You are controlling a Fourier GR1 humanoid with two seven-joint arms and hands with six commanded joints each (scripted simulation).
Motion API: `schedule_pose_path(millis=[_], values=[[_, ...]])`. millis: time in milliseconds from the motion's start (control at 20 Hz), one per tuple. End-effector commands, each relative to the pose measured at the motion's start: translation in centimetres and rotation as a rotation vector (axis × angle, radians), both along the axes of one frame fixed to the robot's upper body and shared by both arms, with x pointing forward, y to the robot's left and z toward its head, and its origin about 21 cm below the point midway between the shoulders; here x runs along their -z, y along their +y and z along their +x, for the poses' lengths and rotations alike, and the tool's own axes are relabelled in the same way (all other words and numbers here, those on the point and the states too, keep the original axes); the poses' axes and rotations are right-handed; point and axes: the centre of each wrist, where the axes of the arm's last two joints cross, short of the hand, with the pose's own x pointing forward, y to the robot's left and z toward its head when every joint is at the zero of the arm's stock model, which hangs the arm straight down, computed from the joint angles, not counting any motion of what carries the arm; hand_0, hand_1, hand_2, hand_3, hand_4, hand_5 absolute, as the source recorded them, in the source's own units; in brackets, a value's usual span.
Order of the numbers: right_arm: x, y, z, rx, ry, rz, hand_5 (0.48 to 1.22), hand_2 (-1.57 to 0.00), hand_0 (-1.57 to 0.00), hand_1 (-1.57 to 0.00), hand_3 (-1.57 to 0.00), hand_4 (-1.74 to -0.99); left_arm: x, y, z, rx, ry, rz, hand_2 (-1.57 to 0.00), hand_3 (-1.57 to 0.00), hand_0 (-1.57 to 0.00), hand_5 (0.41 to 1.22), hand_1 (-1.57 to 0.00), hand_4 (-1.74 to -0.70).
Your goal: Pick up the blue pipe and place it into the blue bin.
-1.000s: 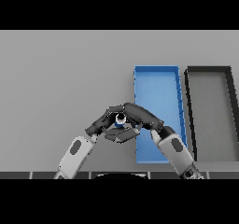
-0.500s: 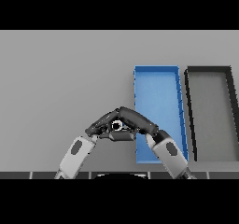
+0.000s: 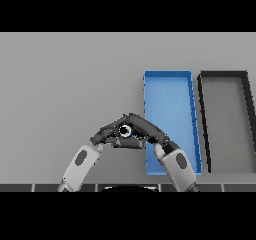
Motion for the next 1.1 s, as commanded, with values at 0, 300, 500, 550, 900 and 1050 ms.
schedule_pose_path(millis=[0,300,500,550,900,1050], values=[[-0.1,-0.3,0.0,0.005,-0.002,0.001,1.211,-1.56,-1.56,-1.56,-1.56,-1.498,0.1,0.2,0.1,0.005,0.008,0.014,-0.55,-0.43,-0.6,1.221,-0.56,-1.25],[-0.1,0.0,0.1,0.014,-0.026,0.021,1.218,-1.57,-1.57,-1.57,-1.57,-1.499,0.4,0.6,0.5,-0.023,0.093,0.112,-0.14,-0.11,-0.16,0.785,-0.15,-1.01],[-0.2,0.3,0.0,0.007,-0.034,0.028,1.22,-1.57,-1.57,-1.57,-1.57,-1.499,1.0,0.5,0.2,-0.045,0.134,0.11,-0.06,-0.05,-0.06,0.607,-0.06,-0.97],[-0.1,0.0,0.2,0.005,-0.037,0.044,1.22,-1.57,-1.57,-1.57,-1.57,-1.499,0.9,0.6,0.4,-0.054,0.135,0.119,-0.05,-0.04,-0.05,0.578,-0.05,-0.97],[-3.4,-1.0,0.9,0.005,0.01,0.155,1.221,-1.57,-1.57,-1.57,-1.57,-1.494,1.1,0.5,0.1,-0.075,0.164,0.159,-0.01,-0.01,-0.01,0.493,-0.01,-0.97],[-6.4,-1.6,1.6,0.02,0.028,0.221,1.221,-1.57,-1.57,-1.57,-1.57,-1.495,0.9,0.2,0.4,-0.083,0.162,0.165,0.0,0.0,0.0,0.479,0.0,-0.97]])
